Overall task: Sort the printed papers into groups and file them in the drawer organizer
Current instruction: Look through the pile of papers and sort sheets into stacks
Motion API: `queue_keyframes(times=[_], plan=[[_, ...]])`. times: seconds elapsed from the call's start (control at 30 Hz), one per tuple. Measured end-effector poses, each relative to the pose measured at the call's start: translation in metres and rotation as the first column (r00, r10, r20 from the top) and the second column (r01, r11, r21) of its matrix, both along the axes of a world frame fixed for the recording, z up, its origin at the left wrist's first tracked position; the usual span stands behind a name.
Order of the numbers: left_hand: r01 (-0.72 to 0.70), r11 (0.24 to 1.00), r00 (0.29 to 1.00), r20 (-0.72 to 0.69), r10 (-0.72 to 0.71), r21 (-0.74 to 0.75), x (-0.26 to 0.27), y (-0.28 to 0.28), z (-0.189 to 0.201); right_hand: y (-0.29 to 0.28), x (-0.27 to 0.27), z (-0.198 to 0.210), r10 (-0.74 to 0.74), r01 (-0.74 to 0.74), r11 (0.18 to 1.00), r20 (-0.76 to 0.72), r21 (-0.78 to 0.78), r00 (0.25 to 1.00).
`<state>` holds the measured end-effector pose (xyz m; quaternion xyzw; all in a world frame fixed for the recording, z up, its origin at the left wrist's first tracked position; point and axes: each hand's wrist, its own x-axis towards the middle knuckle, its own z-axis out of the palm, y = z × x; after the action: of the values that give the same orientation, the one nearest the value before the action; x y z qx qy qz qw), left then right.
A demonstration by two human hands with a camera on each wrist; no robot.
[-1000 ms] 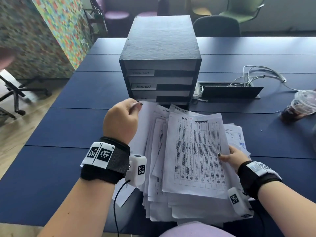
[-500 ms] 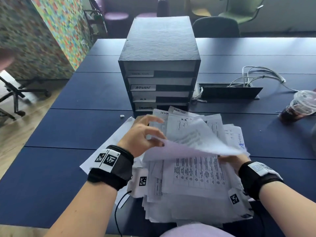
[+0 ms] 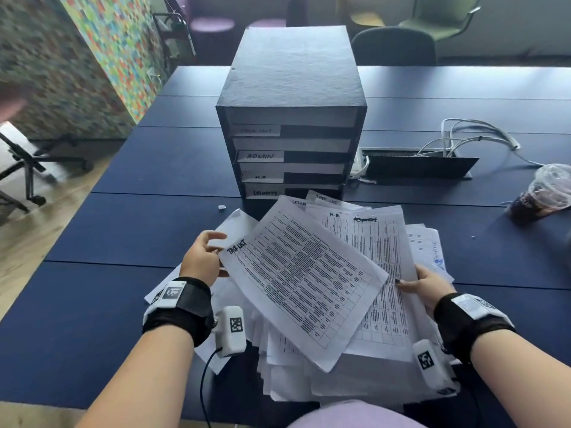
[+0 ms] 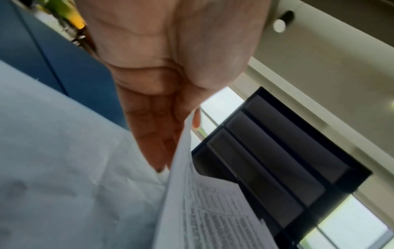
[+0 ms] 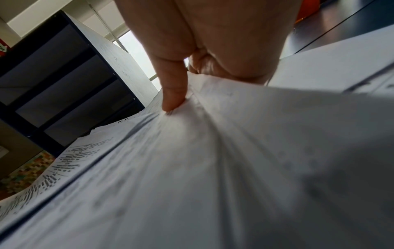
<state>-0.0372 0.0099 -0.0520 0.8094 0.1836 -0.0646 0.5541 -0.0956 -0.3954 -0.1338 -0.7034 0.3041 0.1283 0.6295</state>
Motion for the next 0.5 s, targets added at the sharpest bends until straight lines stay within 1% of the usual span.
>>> queue_keyframes(times=[0.03, 0.1, 0.17, 0.23, 0.3, 0.33, 0.43, 0.5], plan=[[-0.055, 0.996, 0.998, -0.028, 0.053, -0.063, 0.001, 0.001, -0.002, 0.000, 0.000, 0.000, -0.004, 0.004, 1.000, 0.008, 0.002, 1.000], [-0.104, 0.989, 0.991, -0.092, 0.095, -0.106, 0.003, 0.001, -0.004, -0.002, -0.001, -0.003, -0.010, 0.010, 1.000, 0.011, 0.011, 1.000], [-0.112, 0.984, 0.980, -0.178, 0.087, -0.139, 0.003, 0.002, -0.005, -0.001, -0.001, -0.002, -0.009, 0.009, 1.000, 0.006, 0.019, 1.000], [-0.062, 0.991, 0.975, -0.220, 0.035, -0.117, 0.003, -0.001, -0.006, -0.001, -0.001, -0.001, -0.013, 0.013, 0.999, 0.014, 0.035, 1.000], [0.037, 0.999, 0.973, -0.228, -0.044, -0.035, 0.001, -0.005, -0.006, 0.000, -0.001, 0.001, -0.018, 0.017, 0.998, 0.019, 0.060, 1.000], [0.072, 0.997, 0.972, -0.226, -0.064, 0.029, 0.002, -0.004, -0.011, 0.000, 0.000, 0.002, -0.016, 0.015, 0.998, 0.018, 0.066, 1.000], [0.091, 0.982, 0.980, -0.191, -0.058, 0.167, 0.006, 0.000, -0.013, -0.002, 0.001, 0.004, -0.034, 0.032, 0.998, 0.033, 0.047, 0.999], [0.125, 0.938, 0.982, -0.177, -0.070, 0.324, 0.010, 0.005, -0.010, -0.007, 0.001, 0.010, -0.048, 0.046, 0.999, 0.059, 0.028, 0.997]])
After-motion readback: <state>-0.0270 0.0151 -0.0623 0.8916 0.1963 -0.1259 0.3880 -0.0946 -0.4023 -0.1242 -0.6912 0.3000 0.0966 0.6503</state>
